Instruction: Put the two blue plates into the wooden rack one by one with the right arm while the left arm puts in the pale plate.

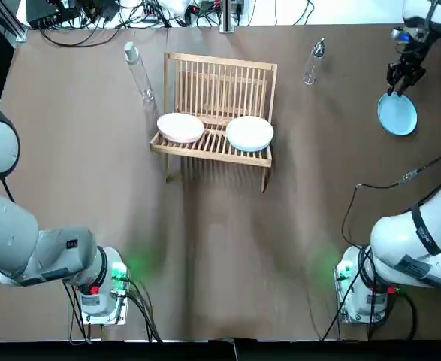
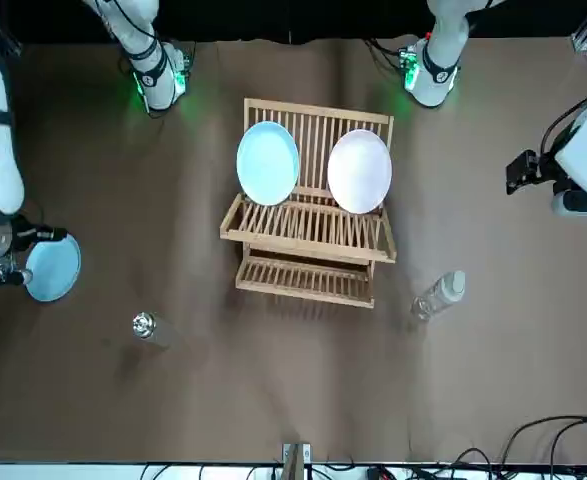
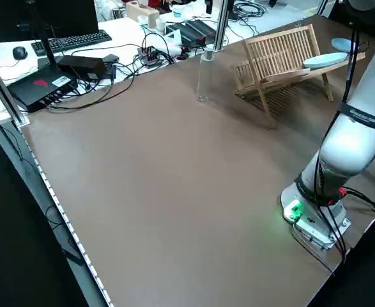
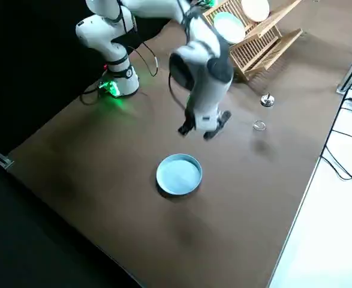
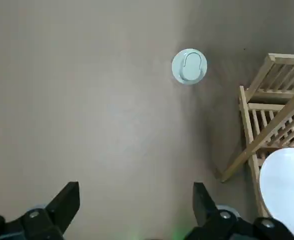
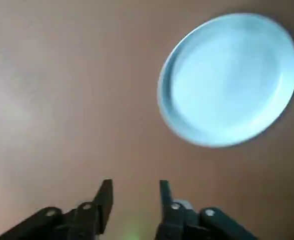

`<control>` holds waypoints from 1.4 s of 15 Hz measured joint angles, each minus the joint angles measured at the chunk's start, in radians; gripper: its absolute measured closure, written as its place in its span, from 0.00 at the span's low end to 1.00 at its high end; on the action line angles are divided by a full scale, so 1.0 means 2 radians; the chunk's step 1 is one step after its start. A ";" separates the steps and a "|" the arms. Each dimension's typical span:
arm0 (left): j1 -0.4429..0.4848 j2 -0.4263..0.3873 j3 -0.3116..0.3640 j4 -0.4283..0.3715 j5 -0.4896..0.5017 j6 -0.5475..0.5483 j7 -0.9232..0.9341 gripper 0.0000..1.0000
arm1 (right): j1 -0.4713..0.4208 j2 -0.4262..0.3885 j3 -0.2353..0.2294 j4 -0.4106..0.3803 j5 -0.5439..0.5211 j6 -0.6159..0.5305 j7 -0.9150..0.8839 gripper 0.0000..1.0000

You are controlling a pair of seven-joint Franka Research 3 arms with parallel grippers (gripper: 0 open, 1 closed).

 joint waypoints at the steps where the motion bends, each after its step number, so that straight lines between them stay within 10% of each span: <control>1: -0.040 -0.002 0.040 0.000 -0.005 0.000 -0.002 0.00 | -0.015 0.014 0.000 0.000 -0.001 0.025 -0.025 0.50; 4: -0.091 -0.017 0.103 -0.012 -0.033 -0.005 0.001 0.00 | -0.061 0.051 -0.001 0.001 -0.001 0.103 -0.073 0.38; 12: -0.087 -0.044 0.109 -0.047 -0.039 0.003 0.013 0.00 | -0.117 0.094 0.000 0.011 -0.001 0.263 -0.084 0.25; 21: -0.088 -0.042 0.109 -0.048 -0.043 0.010 0.019 0.00 | -0.148 0.125 0.000 0.011 -0.001 0.282 -0.138 0.41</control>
